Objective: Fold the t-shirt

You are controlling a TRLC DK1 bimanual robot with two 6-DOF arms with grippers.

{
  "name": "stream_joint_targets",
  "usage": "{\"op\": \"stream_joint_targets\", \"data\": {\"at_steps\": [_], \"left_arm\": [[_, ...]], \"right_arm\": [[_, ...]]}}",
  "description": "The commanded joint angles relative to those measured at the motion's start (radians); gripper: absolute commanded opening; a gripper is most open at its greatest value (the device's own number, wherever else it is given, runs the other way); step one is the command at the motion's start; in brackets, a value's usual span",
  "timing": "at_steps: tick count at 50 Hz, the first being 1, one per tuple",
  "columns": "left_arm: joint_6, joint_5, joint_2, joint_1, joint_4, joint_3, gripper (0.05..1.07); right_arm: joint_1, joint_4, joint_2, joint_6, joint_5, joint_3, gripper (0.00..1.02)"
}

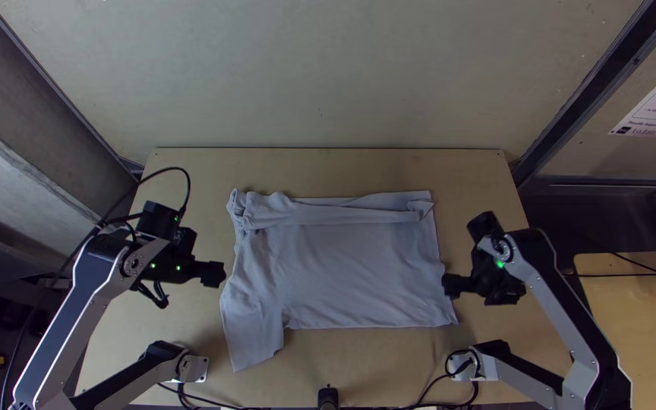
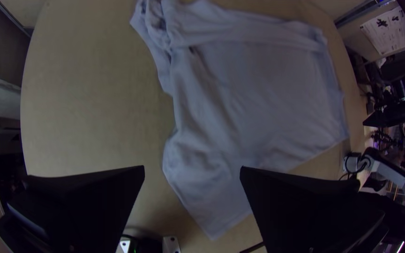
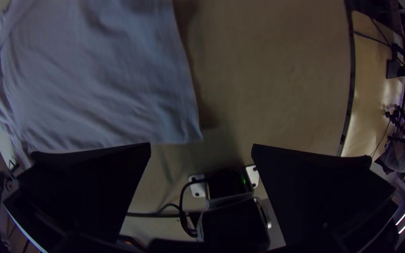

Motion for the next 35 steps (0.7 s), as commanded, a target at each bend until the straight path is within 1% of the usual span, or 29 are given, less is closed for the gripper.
{"op": "stream_joint_targets", "data": {"at_steps": [1,3,9,12,14,23,27,30,33,35], "left_arm": [[-0.02,0.009,-0.032,-0.014,-0.033,-0.066,1.03],[-0.02,0.009,-0.037,-0.015,-0.033,-0.077,1.03],[-0.028,0.009,-0.037,-0.018,-0.033,-0.088,1.03],[-0.028,0.009,-0.035,-0.02,-0.031,-0.091,1.03],[-0.029,0.01,-0.034,-0.02,-0.03,-0.092,1.03],[-0.032,0.01,-0.028,-0.021,-0.025,-0.102,1.03],[-0.032,0.01,-0.026,-0.021,-0.024,-0.103,1.03],[-0.032,0.01,-0.024,-0.021,-0.024,-0.105,1.03],[-0.032,0.01,-0.024,-0.021,-0.024,-0.106,1.03],[-0.032,0.01,-0.023,-0.02,-0.024,-0.108,1.03]], "right_arm": [[0.024,-0.005,-0.01,0.005,-0.026,-0.091,0.98],[0.024,0.006,-0.005,0.004,-0.037,-0.117,0.95],[0.02,0.055,0.007,0.0,-0.049,-0.171,0.95],[0.02,0.084,0.016,-0.001,-0.05,-0.191,0.92],[0.018,0.098,0.024,-0.003,-0.055,-0.202,0.92],[0.018,0.155,0.111,-0.013,-0.11,-0.254,0.92],[0.018,0.199,0.131,-0.013,-0.121,-0.274,0.92],[0.021,0.231,0.137,-0.013,-0.124,-0.285,0.86],[0.021,0.265,0.142,-0.013,-0.124,-0.295,0.84],[0.021,0.273,0.147,-0.015,-0.124,-0.297,0.77]]}}
